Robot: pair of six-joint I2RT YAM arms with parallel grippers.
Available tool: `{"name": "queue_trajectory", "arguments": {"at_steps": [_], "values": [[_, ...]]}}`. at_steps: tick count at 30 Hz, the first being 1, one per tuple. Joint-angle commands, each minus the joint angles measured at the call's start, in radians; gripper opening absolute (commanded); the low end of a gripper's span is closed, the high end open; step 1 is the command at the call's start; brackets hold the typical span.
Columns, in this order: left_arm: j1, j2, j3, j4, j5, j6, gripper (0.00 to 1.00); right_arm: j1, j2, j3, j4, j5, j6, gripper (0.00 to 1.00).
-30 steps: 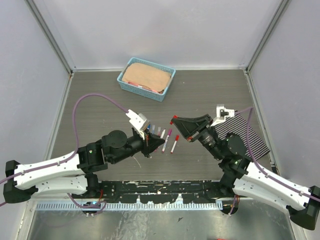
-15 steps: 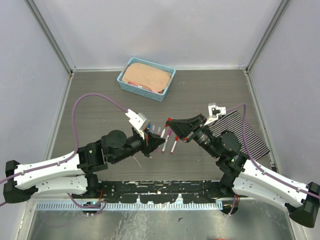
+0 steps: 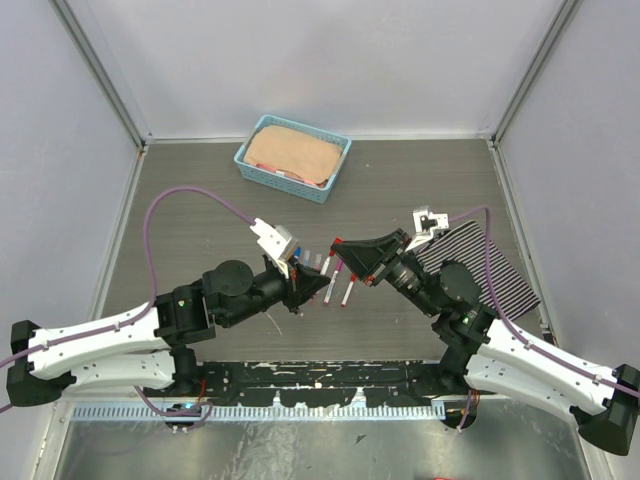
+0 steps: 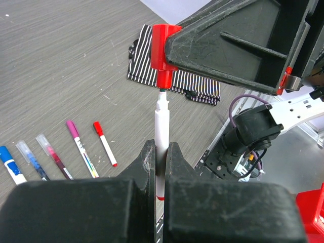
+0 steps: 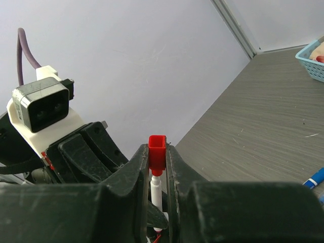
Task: Insert the pens into the pen caps
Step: Insert the pen cap onto the pen.
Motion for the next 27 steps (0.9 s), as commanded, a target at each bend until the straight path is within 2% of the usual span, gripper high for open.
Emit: {"name": "queue_trajectory", "arguments": {"at_steps": [1,27], "values": [[-0.005,-0.014,-0.013,0.054,-0.022,0.014,0.0,0.003,0.001,0.054,0.024,-0.015,-0.001,0.0],[-0.005,-0.005,-0.013,0.059,-0.034,0.015,0.0,0.002,0.027,0.058,0.023,-0.062,0.012,0.0]]}}
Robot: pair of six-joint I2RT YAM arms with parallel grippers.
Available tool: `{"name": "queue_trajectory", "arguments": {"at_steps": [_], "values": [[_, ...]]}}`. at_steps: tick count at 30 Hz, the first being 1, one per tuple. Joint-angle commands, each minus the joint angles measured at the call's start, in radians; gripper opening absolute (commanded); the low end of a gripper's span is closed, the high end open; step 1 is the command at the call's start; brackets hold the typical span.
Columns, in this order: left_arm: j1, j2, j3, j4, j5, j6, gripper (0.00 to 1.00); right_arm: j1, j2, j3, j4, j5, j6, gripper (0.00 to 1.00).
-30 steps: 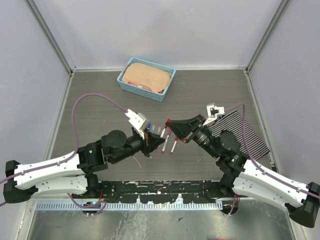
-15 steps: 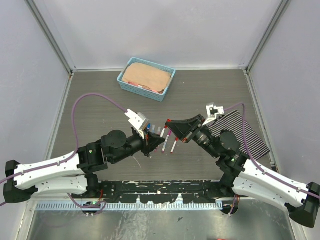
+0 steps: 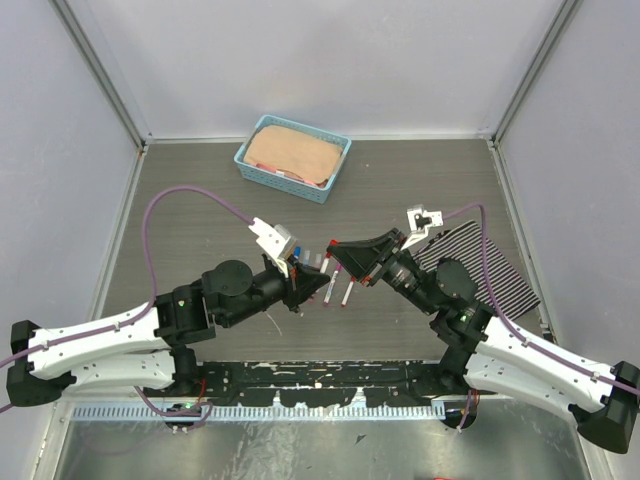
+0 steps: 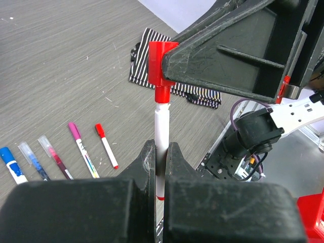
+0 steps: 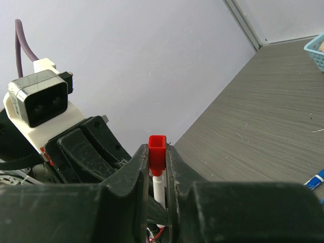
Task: Insert the pens into the pen caps
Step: Insert the pen cap onto the pen.
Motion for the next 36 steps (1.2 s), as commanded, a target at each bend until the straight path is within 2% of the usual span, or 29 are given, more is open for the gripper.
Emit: {"name": "queue_trajectory", "arguments": {"at_steps": [1,21,30,36], "values": [[-0.005,-0.004,-0.011,0.051,-0.025,0.014,0.0,0.002,0.001,0.043,0.028,-0.036,0.004,0.0],[-0.005,-0.014,-0.006,0.095,-0.081,0.024,0.0,0.003,0.024,0.02,-0.012,-0.135,0.038,0.02],[-0.005,-0.029,-0.012,0.089,-0.088,0.026,0.0,0.004,0.012,0.04,-0.036,-0.14,0.028,0.25],[-0.005,-0.048,-0.024,0.085,-0.096,0.023,0.0,0.003,0.001,0.072,-0.084,-0.136,-0.007,0.44]]}}
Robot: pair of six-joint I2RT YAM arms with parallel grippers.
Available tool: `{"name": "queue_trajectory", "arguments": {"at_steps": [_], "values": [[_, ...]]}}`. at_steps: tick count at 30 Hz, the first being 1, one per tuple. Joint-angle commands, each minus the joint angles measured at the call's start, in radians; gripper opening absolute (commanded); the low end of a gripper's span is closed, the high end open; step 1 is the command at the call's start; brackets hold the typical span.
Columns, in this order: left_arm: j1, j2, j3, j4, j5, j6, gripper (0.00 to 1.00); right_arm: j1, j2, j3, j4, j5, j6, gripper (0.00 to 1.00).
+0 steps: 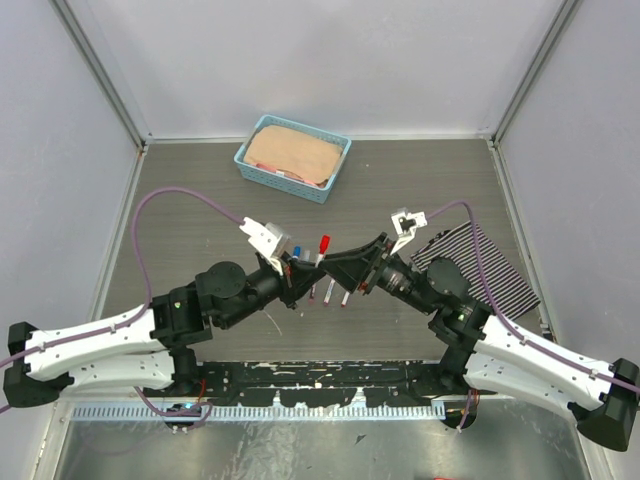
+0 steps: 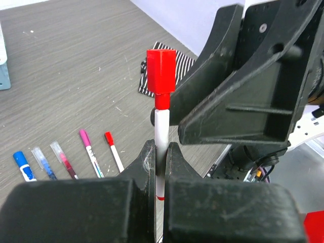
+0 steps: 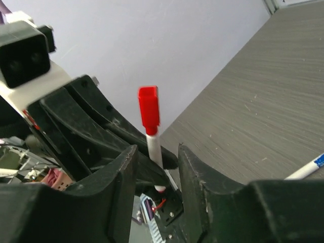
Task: Insert the pens into the pen caps
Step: Insert the pen cap onto the pen, then press the pen cap onto the pen.
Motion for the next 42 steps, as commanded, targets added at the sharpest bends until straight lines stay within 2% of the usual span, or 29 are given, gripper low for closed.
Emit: {"name": "queue_trajectory", "arguments": {"at_steps": [1,6,8,12,19,24,31,42], "values": [[0.001,-0.03,-0.014,0.059,-0.034,0.007,0.0,0.004,-0.02,0.072,-0.039,-0.038,-0.027,0.47],[0.001,-0.037,-0.019,0.052,-0.033,0.007,0.0,0.003,-0.049,0.109,-0.106,0.028,-0.054,0.66],[0.001,-0.043,-0.023,0.052,-0.031,0.005,0.0,0.003,-0.052,0.144,-0.161,0.081,-0.058,0.71],[0.001,-0.046,-0.028,0.049,-0.023,0.005,0.0,0.004,-0.018,0.249,-0.281,0.161,-0.076,0.73],[0.001,-0.048,-0.03,0.053,-0.001,0.007,0.0,0.003,0.085,0.378,-0.357,0.159,-0.101,0.73],[0.001,-0.046,-0.03,0.058,0.01,0.011,0.0,0.004,0.124,0.408,-0.371,0.12,-0.11,0.66],[0.001,-0.045,-0.033,0.058,0.009,0.013,0.0,0.004,0.143,0.404,-0.353,0.056,-0.115,0.46],[0.001,-0.047,-0.029,0.055,0.006,0.013,0.0,0.003,0.158,0.392,-0.344,0.031,-0.112,0.23]]}}
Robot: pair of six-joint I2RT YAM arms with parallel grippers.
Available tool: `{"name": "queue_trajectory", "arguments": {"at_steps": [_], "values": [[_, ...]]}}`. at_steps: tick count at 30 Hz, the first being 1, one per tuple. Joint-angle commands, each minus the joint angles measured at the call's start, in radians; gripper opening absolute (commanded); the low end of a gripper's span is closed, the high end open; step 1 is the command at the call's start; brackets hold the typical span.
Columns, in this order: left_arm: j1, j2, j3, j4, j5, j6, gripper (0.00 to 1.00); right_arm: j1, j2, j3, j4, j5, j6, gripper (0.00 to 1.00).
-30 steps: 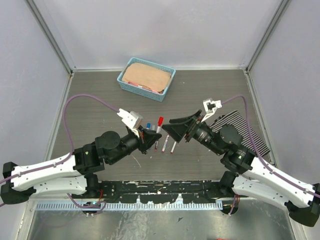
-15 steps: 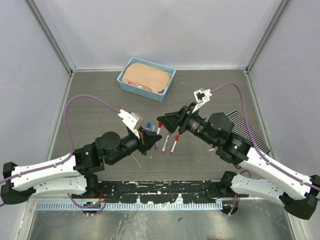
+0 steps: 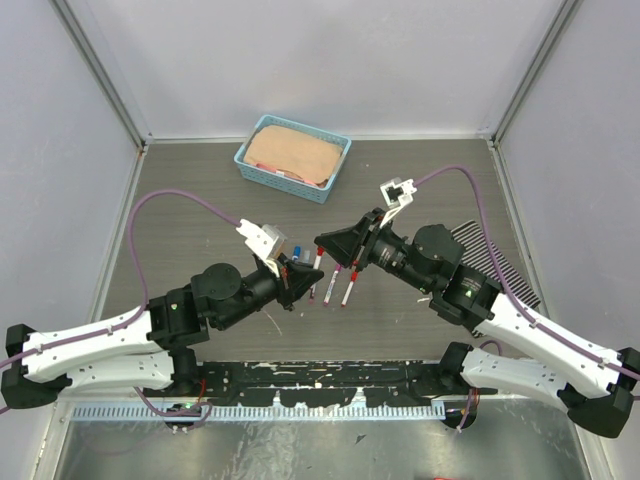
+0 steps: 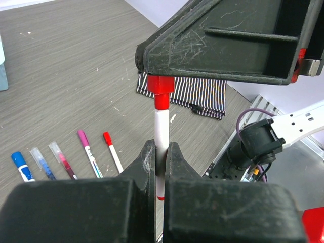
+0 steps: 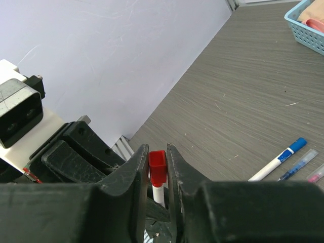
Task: Insert the pens into the pen caps
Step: Press the pen cap onto the pen.
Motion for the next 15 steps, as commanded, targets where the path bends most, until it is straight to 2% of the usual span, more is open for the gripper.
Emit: {"name": "queue_trajectory", "arguments": {"at_steps": [1,9,15], "values": [[0.001,-0.013,-0.008,0.044,-0.005,0.012,0.0,0.003,0.007,0.03,0.049,-0.032,-0.016,0.21],[0.001,-0.028,0.008,0.059,-0.042,0.034,0.0,0.004,-0.001,-0.002,0.028,-0.047,-0.002,0.01],[0.0,-0.043,0.045,0.06,-0.076,0.08,0.0,0.005,0.001,-0.032,0.016,-0.091,0.015,0.01]]}}
